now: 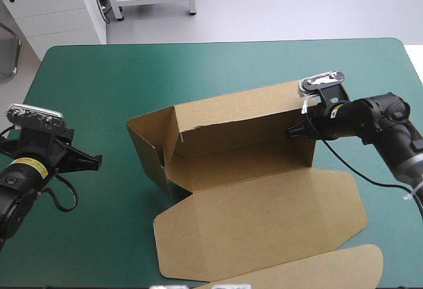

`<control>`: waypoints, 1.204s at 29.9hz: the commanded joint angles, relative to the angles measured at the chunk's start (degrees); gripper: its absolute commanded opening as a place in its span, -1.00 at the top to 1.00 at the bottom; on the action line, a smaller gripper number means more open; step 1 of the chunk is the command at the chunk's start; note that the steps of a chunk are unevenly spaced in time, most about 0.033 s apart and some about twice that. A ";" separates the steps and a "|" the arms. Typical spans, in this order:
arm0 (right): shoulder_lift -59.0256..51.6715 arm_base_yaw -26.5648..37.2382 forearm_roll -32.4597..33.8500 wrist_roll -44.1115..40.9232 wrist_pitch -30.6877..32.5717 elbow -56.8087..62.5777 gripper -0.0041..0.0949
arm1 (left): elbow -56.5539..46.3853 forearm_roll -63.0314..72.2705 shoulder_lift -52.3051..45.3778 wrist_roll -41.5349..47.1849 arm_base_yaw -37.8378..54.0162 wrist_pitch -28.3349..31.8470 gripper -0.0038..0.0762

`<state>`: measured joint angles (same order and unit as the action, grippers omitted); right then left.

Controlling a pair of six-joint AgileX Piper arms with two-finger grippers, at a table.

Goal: Fold the box

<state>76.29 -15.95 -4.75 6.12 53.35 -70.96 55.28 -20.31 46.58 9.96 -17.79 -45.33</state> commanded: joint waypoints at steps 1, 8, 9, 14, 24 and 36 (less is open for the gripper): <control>2.34 0.16 -0.57 -1.26 5.44 -1.29 0.96 | 1.43 -1.04 -0.52 0.57 0.00 3.85 0.88; 11.36 0.16 -2.98 -1.36 1.46 -5.46 0.96 | 1.43 -1.04 -0.52 0.57 0.00 2.97 0.88; 12.99 0.16 -2.98 -1.36 0.70 -7.07 0.96 | 1.43 -1.04 -0.52 0.57 0.00 2.97 0.88; 20.93 0.16 -2.86 -1.19 -0.32 -16.69 0.96 | 1.43 -1.04 -0.62 0.57 0.00 2.97 0.88; 32.14 0.16 -2.65 -1.19 0.93 -32.64 0.60 | 1.43 -1.00 -0.62 0.57 0.00 1.35 0.88; 31.91 0.16 -0.46 1.33 18.54 -53.50 -0.50 | 1.43 -1.29 -0.62 0.57 0.00 1.52 0.88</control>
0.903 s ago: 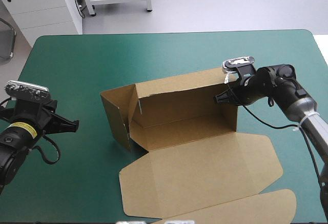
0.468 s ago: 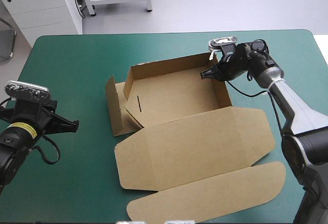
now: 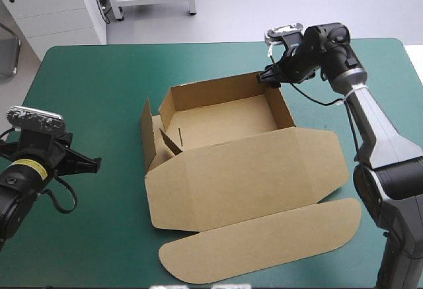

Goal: Fold the box

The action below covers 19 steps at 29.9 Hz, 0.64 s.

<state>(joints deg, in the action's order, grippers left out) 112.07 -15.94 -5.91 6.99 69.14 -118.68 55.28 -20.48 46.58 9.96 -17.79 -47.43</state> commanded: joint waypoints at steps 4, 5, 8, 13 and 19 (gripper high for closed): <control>-4.92 0.16 -0.39 0.34 2.75 -7.99 -0.50 | 1.43 -1.12 -0.62 0.57 0.00 4.72 0.88; -5.05 0.16 -0.37 0.34 2.75 -7.99 -0.50 | 1.43 -1.12 -0.62 0.57 0.00 4.72 0.88; -4.92 0.16 -0.37 0.34 2.75 -7.49 -0.50 | 1.43 -1.12 -0.62 0.57 0.00 4.72 0.88; -3.32 0.16 -0.37 0.04 2.75 -6.07 -0.50 | 1.43 -1.12 -0.62 0.57 0.00 4.72 0.88; 2.14 0.16 -0.85 -1.26 2.75 -6.07 -0.50 | 1.43 -1.12 -0.62 0.57 0.00 4.52 0.88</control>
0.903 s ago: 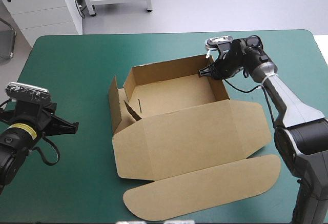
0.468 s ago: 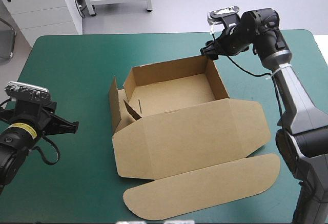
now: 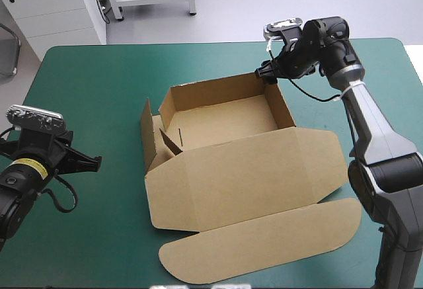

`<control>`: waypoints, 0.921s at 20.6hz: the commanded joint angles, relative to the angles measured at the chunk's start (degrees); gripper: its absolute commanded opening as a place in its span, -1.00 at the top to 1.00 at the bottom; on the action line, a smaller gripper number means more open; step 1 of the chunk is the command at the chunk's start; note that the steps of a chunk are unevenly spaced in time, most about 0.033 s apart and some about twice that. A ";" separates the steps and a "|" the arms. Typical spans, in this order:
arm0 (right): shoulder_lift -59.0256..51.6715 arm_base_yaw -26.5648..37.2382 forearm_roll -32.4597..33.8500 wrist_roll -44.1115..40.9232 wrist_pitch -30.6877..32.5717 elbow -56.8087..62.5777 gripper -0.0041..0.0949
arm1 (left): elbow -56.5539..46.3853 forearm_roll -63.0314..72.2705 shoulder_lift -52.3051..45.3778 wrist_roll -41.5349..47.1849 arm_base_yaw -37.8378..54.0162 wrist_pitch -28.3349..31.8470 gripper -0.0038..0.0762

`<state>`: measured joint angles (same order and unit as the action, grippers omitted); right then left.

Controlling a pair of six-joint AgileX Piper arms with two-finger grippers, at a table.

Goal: Fold the box

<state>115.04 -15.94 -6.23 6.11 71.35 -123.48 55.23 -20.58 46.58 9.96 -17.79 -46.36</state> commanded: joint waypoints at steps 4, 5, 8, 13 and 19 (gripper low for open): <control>4.28 0.16 -0.53 -0.53 0.54 -1.27 -0.50 | 1.47 -1.02 -0.62 0.57 0.00 3.45 0.88; 5.13 0.16 -0.53 -0.71 0.54 -1.27 -0.50 | 1.47 -1.02 -0.62 0.57 0.00 3.30 0.88; 7.53 0.16 -1.39 -0.71 0.54 -1.22 -0.50 | 1.47 -1.02 -0.62 0.57 0.00 2.43 0.88; 8.02 0.16 -1.39 -0.71 0.54 -1.22 0.27 | 1.47 -1.02 -0.62 0.57 0.00 1.89 0.88; 7.79 0.56 -1.17 1.34 0.54 -1.22 0.96 | 1.47 -0.91 -0.62 0.57 0.00 2.27 0.88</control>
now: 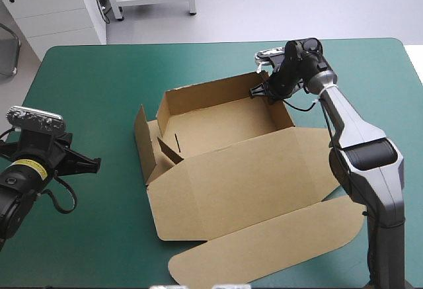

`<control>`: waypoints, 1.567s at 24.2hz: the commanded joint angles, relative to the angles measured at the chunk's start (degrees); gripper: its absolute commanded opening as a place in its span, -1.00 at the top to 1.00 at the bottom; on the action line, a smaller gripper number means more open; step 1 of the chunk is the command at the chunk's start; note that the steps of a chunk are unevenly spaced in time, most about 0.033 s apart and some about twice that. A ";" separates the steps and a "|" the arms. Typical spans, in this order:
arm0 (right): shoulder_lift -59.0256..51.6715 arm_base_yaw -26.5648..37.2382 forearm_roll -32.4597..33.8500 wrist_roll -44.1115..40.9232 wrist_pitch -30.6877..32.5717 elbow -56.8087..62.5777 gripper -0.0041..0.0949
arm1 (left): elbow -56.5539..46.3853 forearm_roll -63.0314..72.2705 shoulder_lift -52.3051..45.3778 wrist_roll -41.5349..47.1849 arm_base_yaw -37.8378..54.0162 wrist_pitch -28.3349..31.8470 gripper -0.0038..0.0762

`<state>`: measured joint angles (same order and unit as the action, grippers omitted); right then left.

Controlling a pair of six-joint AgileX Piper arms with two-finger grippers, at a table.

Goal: Fold the box

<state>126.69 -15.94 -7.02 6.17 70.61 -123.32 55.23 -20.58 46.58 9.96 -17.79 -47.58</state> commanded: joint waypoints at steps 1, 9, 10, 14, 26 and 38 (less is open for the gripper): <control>-4.15 0.87 -0.79 1.15 1.28 -1.38 0.96 | 1.47 -0.91 -0.62 0.57 0.00 3.63 0.88; -12.47 6.59 -9.86 4.52 1.28 -1.38 0.96 | 1.47 -1.02 -0.62 0.57 0.00 3.89 0.88; -13.84 7.63 -10.97 4.90 1.28 -1.38 0.96 | 1.47 -1.02 -0.62 0.57 0.00 3.89 0.88; -19.80 11.84 -16.23 7.64 1.28 0.10 0.96 | 1.47 -1.02 -0.62 0.57 0.00 3.71 0.88; -44.70 28.79 -27.39 19.34 1.28 21.74 0.96 | 1.47 -0.78 -0.62 5.17 0.00 4.01 0.88; -54.47 31.53 -32.66 22.03 1.28 27.86 0.96 | 1.47 9.93 7.34 3.64 0.00 13.90 0.85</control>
<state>73.93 15.14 -35.19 28.14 71.27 -94.20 55.23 -12.60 51.40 14.49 -17.79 -39.07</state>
